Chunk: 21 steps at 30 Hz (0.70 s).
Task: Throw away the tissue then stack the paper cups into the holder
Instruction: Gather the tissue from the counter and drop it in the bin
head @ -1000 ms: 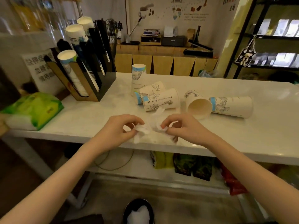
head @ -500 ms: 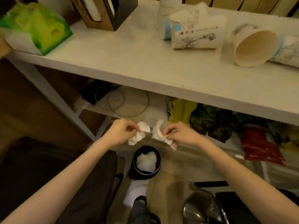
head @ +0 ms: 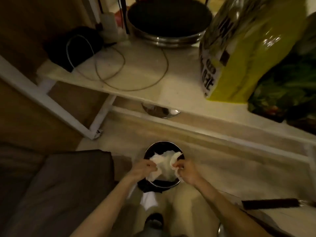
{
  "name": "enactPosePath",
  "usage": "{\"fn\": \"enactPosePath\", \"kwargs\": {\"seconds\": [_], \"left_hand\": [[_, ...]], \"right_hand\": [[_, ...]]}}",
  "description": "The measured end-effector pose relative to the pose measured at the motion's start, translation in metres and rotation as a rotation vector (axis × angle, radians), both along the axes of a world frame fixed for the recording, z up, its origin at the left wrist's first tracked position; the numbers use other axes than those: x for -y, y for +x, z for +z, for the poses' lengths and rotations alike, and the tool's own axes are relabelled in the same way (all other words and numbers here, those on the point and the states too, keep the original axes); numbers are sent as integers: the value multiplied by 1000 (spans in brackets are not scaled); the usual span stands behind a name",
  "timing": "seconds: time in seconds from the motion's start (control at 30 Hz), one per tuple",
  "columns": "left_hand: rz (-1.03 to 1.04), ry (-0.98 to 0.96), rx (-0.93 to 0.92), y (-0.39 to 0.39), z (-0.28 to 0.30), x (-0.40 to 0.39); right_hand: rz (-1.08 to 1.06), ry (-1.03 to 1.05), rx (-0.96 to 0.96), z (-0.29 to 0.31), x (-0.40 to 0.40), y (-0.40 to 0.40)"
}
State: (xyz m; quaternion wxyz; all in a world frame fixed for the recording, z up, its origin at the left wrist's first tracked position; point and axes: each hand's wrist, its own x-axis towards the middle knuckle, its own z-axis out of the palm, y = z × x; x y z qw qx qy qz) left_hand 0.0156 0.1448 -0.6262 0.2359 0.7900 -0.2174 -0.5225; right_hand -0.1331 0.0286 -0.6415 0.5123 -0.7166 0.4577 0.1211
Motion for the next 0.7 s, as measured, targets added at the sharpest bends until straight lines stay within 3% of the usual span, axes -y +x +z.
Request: {"fn": "enactPosePath", "kwargs": {"seconds": [0.17, 0.33, 0.5, 0.7], "left_hand": [[55, -5, -53, -1, -100, 19], [59, -7, -141, -5, -141, 29], [1, 41, -109, -3, -119, 27], [-162, 41, -18, -2, -24, 13]], "right_hand": [[28, -28, -86, -103, 2, 17], [24, 20, -95, -154, 13, 27], [89, -9, -104, -137, 13, 17], [65, -52, -5, -39, 14, 6]]}}
